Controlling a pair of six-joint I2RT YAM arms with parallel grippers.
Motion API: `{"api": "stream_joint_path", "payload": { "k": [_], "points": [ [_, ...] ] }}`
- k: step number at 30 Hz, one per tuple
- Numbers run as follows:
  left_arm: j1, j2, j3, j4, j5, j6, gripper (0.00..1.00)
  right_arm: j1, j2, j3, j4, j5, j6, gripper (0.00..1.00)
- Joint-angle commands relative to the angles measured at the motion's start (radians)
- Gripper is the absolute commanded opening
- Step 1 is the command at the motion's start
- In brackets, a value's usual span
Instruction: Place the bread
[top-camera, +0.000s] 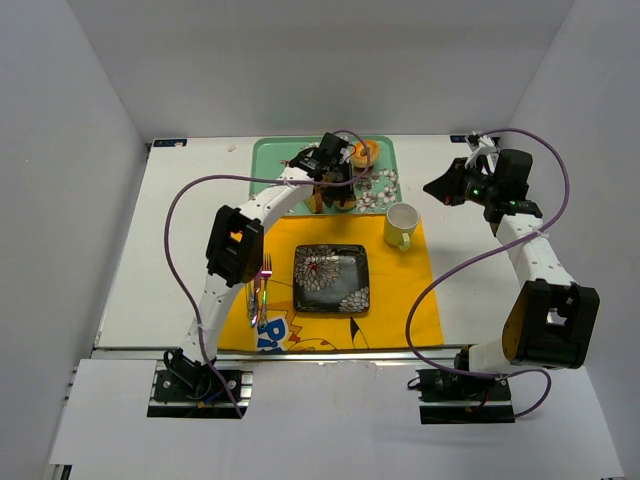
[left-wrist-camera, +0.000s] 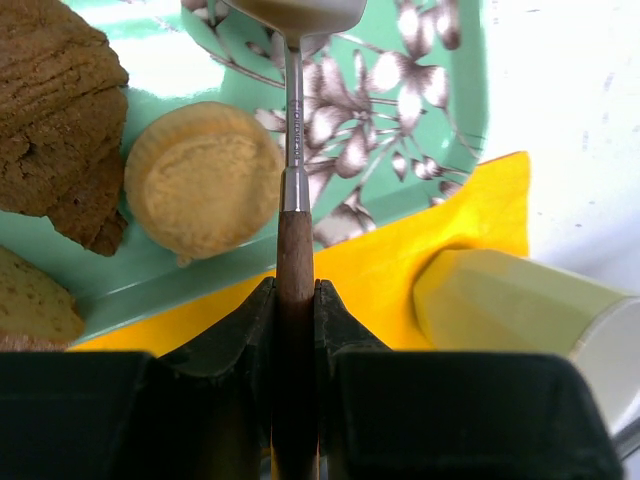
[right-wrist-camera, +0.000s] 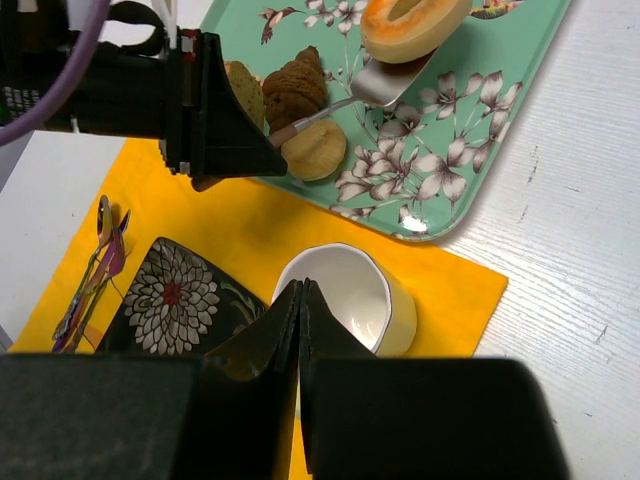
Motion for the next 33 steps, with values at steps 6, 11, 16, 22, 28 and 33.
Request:
{"api": "stream_joint_path", "payload": {
  "k": [6,11,16,22,28,33],
  "points": [
    [-0.010,-0.199,-0.018,0.033,0.002,0.028,0.00,-0.005,-0.023,-0.005,0.036,-0.024,0.002,0.04],
    [-0.018,-0.271,-0.107,0.031,-0.012,0.057,0.00,-0.005,-0.023,-0.008,0.030,-0.024,-0.010,0.04],
    [-0.031,-0.413,-0.260,0.065,-0.020,0.080,0.00,-0.005,-0.024,-0.010,0.024,-0.041,-0.039,0.04],
    [-0.053,-0.613,-0.496,0.117,-0.017,0.109,0.00,-0.005,-0.024,-0.002,0.004,-0.087,-0.101,0.04],
    [-0.076,-0.810,-0.766,0.175,-0.009,0.140,0.00,-0.003,-0.017,0.027,-0.046,-0.180,-0.199,0.05],
    [-0.113,-1.017,-0.967,0.211,-0.046,0.149,0.00,-0.005,-0.011,0.042,-0.071,-0.210,-0.225,0.06]
  ]
}}
